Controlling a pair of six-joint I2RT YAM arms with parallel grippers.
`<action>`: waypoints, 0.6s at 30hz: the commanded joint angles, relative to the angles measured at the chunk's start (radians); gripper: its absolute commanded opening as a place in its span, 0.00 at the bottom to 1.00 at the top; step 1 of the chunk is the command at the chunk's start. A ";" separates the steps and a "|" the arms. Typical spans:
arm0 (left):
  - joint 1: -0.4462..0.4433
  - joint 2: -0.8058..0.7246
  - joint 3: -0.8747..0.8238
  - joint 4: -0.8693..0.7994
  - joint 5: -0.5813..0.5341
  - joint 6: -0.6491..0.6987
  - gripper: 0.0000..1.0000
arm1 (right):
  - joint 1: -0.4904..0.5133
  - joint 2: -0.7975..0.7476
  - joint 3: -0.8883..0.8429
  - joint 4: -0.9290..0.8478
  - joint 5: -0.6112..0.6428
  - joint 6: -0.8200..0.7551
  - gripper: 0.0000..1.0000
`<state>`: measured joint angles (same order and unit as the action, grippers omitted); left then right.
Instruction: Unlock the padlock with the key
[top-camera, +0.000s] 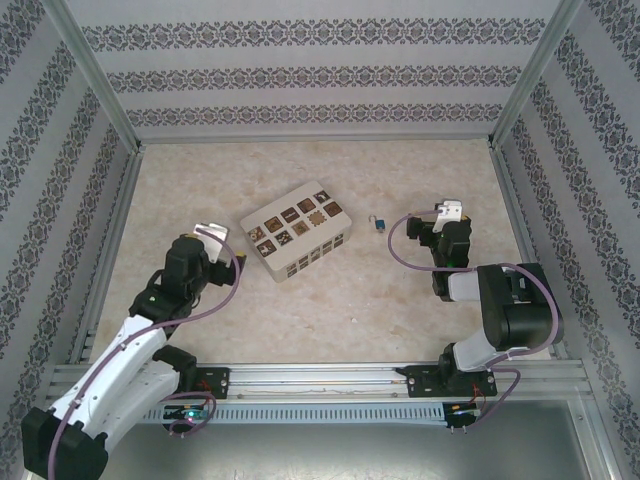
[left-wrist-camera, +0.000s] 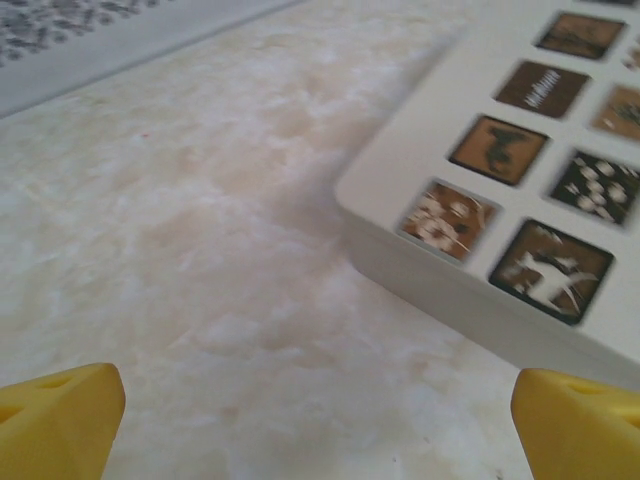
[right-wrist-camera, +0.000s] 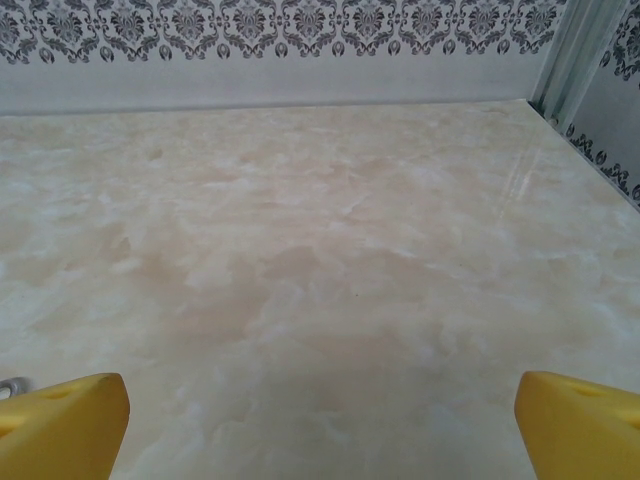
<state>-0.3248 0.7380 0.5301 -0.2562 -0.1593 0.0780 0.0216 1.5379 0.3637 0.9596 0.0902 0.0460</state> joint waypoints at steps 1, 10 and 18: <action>0.014 0.016 -0.006 -0.029 -0.139 -0.089 0.99 | -0.005 -0.009 -0.002 0.008 0.019 0.008 0.99; 0.058 0.105 -0.196 0.328 -0.154 -0.099 0.99 | -0.005 -0.009 0.001 0.006 0.005 0.003 0.98; 0.119 0.266 -0.244 0.575 -0.081 -0.077 0.99 | -0.005 -0.009 0.003 0.001 -0.007 -0.001 0.98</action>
<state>-0.2264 0.9764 0.2874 0.1452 -0.2794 -0.0048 0.0216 1.5379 0.3637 0.9524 0.0891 0.0456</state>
